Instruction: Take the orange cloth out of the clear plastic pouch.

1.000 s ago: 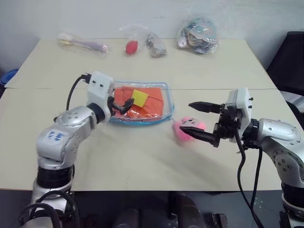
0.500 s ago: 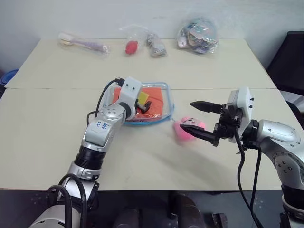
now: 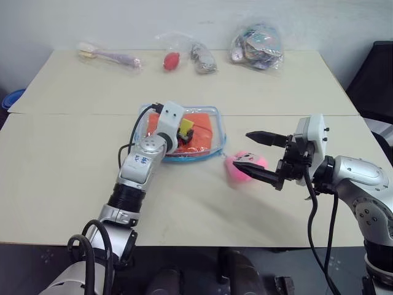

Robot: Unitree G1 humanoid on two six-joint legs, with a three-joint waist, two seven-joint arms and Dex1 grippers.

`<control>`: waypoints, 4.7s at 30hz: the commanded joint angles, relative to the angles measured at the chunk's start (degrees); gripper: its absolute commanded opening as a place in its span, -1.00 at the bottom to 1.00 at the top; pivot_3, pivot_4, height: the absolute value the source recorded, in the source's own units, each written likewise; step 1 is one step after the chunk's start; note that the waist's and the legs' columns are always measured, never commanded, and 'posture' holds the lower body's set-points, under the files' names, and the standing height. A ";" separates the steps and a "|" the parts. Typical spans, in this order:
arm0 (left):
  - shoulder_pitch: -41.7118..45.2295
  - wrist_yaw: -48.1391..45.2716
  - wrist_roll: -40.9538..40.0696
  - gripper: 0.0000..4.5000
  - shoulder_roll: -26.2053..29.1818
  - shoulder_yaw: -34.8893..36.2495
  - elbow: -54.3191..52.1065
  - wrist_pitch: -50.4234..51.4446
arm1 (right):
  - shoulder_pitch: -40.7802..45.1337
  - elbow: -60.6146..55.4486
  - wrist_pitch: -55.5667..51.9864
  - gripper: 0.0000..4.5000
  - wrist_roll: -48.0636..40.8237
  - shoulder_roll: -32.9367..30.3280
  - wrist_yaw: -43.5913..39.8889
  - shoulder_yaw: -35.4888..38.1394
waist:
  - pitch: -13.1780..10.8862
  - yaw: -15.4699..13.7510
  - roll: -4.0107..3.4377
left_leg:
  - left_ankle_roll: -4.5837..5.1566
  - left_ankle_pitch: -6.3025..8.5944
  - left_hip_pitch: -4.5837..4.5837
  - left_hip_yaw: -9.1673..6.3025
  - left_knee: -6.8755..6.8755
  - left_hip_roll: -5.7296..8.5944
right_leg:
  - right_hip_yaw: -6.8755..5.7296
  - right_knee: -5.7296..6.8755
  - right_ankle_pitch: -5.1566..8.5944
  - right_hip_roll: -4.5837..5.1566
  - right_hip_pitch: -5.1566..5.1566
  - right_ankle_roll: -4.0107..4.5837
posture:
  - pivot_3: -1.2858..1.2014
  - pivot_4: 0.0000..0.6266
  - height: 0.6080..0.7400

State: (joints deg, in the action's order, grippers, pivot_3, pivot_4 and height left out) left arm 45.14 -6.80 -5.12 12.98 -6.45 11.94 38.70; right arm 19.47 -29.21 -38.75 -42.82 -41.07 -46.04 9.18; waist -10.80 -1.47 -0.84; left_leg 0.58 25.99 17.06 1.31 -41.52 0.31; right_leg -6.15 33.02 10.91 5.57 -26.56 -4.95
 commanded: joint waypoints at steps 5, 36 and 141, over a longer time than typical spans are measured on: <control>-1.57 1.31 1.77 -0.08 3.19 5.37 -8.71 1.48 | 0.32 -2.00 1.26 1.00 -0.58 -0.42 -0.73 0.24 | 0.00 0.05 0.00 | 0.00 0.00 0.00 0.00 0.00 -0.01 | 0.00 0.00 0.00 0.00 0.00 0.00 | 0.03 -0.52 1.00; -42.44 0.92 -7.31 0.99 22.59 57.70 -19.93 1.57 | 10.38 8.45 4.83 1.00 2.11 0.24 -15.41 -8.38 | 0.10 0.39 0.21 | -0.14 0.01 0.07 -0.59 0.05 -0.13 | -0.27 -0.07 0.03 0.12 -0.02 0.06 | 0.03 -0.52 1.00; -31.71 -36.47 -59.84 0.46 50.03 30.22 -47.06 8.21 | -0.04 11.42 -12.82 0.57 7.81 4.87 9.55 -5.42 | -0.04 1.75 -0.08 | -0.14 0.02 -0.02 0.25 0.35 -0.15 | -0.01 -0.01 0.09 -0.13 -0.06 0.18 | 0.03 -0.52 1.00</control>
State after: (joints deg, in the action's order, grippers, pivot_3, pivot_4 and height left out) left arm 12.78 -43.45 -65.48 63.13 23.57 -35.16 47.51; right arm 19.29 -17.44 -52.48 -35.03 -36.78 -36.71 3.76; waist -10.84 0.29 -0.92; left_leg 0.44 26.01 17.03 1.57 -41.17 0.17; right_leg -6.15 33.01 11.00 5.44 -26.61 -4.77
